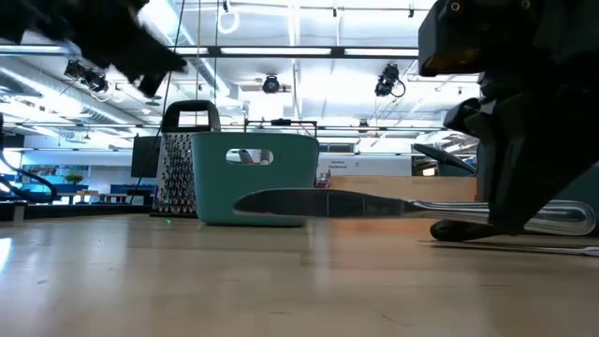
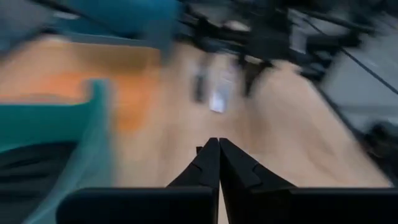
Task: Pick & Place Kitchen Items
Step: Put the bottom silver table knife into the orange bin
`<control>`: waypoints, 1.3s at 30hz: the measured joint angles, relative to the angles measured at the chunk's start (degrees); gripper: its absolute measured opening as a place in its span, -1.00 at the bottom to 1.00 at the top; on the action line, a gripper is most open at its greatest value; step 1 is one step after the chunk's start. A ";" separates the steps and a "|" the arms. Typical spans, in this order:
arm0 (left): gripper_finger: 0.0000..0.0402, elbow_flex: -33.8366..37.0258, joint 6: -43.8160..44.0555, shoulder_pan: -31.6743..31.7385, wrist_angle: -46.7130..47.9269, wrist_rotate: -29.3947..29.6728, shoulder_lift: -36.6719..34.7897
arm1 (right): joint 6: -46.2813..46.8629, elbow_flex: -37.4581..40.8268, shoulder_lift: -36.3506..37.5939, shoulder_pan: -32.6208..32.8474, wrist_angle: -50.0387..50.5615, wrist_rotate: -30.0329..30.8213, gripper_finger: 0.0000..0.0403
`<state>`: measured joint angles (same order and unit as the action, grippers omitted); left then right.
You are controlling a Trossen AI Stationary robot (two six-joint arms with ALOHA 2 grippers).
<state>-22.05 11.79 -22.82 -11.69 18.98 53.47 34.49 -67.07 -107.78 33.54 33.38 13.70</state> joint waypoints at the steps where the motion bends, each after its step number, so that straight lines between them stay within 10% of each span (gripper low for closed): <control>1: -0.98 2.62 0.59 0.44 -0.80 2.15 -2.63 | -0.08 -0.02 0.01 -0.14 -0.12 0.13 -0.88; 17: -0.87 15.81 0.59 2.50 -15.49 8.20 -10.75 | 4.09 -0.21 18.72 -4.49 7.65 19.21 -0.88; 25: -0.86 15.74 0.44 2.34 -15.42 6.76 -10.75 | 4.49 -0.63 28.89 -17.53 21.00 11.21 -0.88; 39: -0.85 15.72 -0.93 2.32 -15.46 6.69 -10.75 | -1.57 -5.31 22.35 -38.10 31.17 1.99 -0.88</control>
<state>-6.33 10.85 -20.49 -27.16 25.67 42.72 32.92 -72.38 -85.43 -4.56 64.56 15.69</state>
